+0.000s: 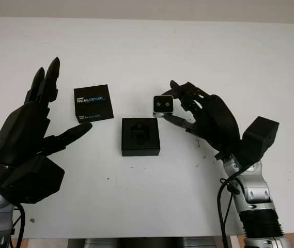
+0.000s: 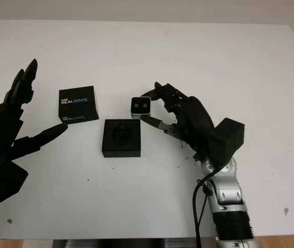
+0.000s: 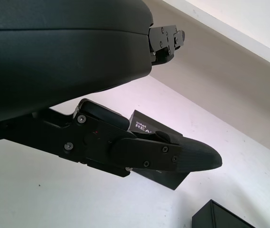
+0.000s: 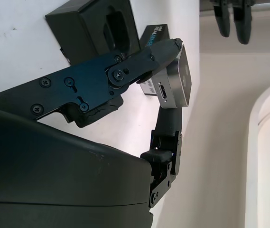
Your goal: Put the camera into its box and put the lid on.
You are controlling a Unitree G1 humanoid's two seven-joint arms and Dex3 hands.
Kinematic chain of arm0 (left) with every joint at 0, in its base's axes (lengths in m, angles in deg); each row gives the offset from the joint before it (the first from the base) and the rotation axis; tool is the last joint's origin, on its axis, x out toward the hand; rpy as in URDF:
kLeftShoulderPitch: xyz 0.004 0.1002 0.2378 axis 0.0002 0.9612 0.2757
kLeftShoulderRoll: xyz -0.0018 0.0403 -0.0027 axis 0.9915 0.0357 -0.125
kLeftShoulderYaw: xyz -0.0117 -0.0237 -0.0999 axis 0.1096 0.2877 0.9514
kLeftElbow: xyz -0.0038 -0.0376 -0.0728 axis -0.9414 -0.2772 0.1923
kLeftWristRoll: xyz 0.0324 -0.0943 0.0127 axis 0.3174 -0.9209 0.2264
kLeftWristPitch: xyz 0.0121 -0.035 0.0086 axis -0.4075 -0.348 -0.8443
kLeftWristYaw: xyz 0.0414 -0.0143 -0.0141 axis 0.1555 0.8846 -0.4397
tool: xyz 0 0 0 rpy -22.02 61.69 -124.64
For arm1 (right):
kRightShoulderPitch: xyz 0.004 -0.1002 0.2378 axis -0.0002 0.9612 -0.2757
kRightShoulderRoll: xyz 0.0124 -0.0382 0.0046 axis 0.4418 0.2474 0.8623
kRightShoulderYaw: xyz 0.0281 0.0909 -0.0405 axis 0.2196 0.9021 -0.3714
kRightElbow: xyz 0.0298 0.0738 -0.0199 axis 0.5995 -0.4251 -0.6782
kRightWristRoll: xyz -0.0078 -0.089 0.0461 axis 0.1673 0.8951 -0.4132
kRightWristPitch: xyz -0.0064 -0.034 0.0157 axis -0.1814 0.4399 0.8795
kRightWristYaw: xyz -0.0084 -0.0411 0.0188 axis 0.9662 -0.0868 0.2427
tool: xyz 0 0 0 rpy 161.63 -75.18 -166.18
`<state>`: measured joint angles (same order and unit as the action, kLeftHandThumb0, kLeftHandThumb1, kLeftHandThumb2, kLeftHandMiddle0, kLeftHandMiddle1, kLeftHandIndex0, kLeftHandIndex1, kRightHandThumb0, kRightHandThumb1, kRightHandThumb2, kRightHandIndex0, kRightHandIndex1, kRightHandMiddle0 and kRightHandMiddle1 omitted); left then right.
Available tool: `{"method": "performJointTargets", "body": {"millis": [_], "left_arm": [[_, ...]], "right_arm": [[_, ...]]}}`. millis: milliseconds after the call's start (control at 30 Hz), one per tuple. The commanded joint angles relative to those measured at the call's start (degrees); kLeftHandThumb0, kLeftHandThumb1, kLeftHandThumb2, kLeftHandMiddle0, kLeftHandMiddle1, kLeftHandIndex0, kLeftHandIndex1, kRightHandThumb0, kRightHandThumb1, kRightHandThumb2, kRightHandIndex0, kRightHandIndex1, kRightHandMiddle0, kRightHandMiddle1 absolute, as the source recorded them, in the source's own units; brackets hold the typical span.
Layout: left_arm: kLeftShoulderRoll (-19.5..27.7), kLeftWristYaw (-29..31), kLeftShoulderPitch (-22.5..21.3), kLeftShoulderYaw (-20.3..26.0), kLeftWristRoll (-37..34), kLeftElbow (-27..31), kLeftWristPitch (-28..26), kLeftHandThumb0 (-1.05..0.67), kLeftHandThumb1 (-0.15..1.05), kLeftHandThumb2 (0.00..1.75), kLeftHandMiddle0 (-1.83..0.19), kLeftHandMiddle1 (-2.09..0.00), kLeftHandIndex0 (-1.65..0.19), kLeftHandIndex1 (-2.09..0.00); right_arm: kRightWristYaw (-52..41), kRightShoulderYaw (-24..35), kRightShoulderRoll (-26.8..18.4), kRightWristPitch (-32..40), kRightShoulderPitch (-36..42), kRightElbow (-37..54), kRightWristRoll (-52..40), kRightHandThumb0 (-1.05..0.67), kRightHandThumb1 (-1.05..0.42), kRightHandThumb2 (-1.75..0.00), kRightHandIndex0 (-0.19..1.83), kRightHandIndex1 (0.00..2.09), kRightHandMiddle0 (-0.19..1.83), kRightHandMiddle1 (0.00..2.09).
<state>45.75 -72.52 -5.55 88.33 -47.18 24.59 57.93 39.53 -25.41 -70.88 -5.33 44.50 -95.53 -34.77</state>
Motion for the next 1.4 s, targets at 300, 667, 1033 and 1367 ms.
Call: {"method": "performJointTargets", "body": {"millis": [300,667,1033,1367], "left_arm": [[-0.70,-0.98,0.42,0.85,-2.88,-0.31,1.26,-0.82,1.05,0.49,0.19,0.00,0.16,-0.06],[-0.64,-1.26,0.52,0.79,-2.97,-0.69,1.68,-0.82,1.05,0.50,0.19,0.00,0.18,-0.05],[-0.40,-1.05,0.52,1.00,-2.73,-0.68,1.64,-0.82,1.05,0.50,0.19,0.00,0.18,-0.05],[-0.21,-0.74,0.32,0.95,-3.45,-1.06,1.94,-0.82,1.05,0.49,0.19,0.00,0.18,-0.05]], "right_arm": [[-2.50,-3.12,2.24,-9.19,-4.92,-11.09,3.18,-0.56,-1.02,-0.06,0.11,0.05,0.44,1.57],[-2.24,-4.01,3.53,-8.52,-4.19,-12.29,3.80,-0.55,-1.01,-0.05,0.12,0.06,0.44,1.61],[-1.01,-4.42,3.46,-7.29,-1.68,-9.79,5.49,-0.53,-1.01,-0.06,0.12,0.05,0.42,1.59],[-1.16,-4.42,2.90,-7.15,-0.30,-8.77,6.43,-0.52,-1.01,-0.05,0.11,0.05,0.43,1.58]]}}
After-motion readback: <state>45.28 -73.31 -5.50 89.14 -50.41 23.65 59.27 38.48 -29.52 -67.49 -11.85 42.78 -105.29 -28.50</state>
